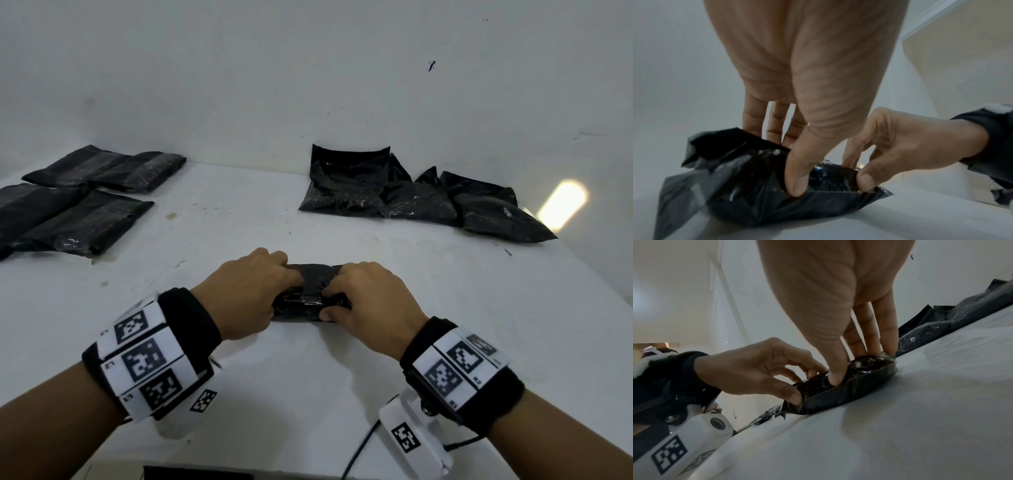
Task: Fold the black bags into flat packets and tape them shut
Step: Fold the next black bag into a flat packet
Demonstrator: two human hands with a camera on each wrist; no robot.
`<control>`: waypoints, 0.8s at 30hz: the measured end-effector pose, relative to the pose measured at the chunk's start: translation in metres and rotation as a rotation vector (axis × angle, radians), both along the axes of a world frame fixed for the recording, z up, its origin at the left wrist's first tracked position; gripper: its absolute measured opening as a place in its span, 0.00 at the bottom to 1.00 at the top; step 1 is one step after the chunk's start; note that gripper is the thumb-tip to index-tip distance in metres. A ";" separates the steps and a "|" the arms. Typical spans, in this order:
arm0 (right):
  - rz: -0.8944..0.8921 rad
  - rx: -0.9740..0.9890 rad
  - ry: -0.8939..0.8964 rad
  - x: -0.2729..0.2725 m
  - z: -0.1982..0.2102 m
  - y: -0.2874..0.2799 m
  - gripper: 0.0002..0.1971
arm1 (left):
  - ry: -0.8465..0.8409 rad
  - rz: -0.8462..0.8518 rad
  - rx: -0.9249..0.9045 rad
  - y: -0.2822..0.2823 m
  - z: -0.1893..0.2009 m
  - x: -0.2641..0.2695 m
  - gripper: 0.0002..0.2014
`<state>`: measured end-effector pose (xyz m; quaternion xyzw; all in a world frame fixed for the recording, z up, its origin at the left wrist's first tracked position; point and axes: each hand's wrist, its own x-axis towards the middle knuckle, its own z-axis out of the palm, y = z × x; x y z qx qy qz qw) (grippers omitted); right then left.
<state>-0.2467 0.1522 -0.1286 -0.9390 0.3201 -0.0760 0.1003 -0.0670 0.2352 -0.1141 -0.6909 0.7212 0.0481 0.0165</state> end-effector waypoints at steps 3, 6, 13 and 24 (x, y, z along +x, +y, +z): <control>-0.001 0.027 -0.023 0.000 0.000 -0.001 0.11 | -0.046 -0.019 0.011 0.001 -0.001 -0.003 0.26; -0.009 0.039 -0.037 0.001 -0.002 -0.002 0.11 | -0.089 -0.016 0.010 0.002 -0.004 -0.003 0.23; 0.034 0.001 -0.020 -0.001 -0.007 -0.006 0.08 | -0.077 -0.053 -0.103 0.003 -0.010 -0.005 0.17; -0.065 0.267 -0.407 -0.011 -0.008 -0.029 0.06 | -0.050 0.001 -0.137 -0.013 -0.008 -0.012 0.21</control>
